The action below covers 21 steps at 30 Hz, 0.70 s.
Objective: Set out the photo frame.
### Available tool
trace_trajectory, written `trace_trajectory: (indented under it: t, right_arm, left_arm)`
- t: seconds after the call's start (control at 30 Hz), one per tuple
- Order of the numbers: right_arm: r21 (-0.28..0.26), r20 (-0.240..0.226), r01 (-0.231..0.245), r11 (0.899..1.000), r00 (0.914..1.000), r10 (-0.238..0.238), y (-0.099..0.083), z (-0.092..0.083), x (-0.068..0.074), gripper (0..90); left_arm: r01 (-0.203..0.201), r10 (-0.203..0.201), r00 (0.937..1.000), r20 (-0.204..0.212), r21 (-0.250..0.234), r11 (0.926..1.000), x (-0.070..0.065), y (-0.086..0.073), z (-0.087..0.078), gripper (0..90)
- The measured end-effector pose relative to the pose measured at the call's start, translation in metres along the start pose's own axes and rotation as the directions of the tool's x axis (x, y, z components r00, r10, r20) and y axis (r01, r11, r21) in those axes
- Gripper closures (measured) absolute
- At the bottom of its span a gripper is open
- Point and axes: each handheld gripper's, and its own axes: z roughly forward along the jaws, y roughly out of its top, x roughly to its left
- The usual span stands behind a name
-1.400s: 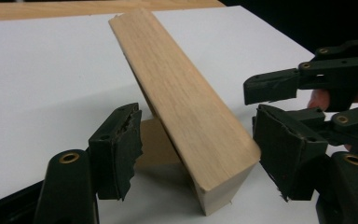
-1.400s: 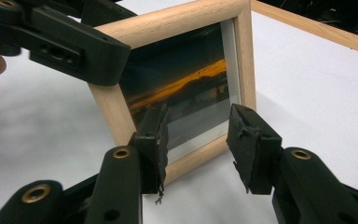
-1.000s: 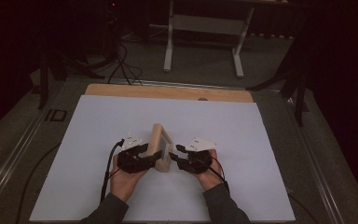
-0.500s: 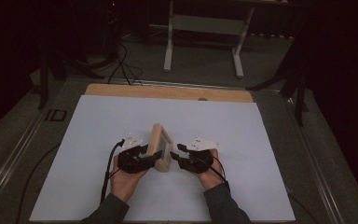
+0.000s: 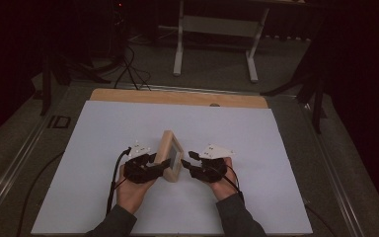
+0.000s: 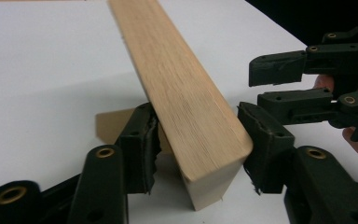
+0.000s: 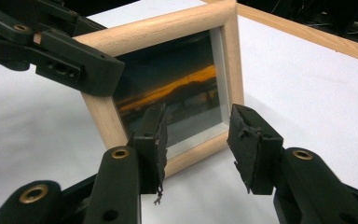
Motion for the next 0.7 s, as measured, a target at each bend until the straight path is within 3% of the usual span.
trace_trajectory:
  t: [0.7]
  right_arm:
    - [-0.033,0.021,-0.02,0.999,0.9996,0.021,0.0034,-0.0091,-0.0073,56.1]
  left_arm:
    - [-0.028,0.028,0.9995,-0.017,-0.013,0.9995,-0.0033,-0.0001,-0.0013,57.6]
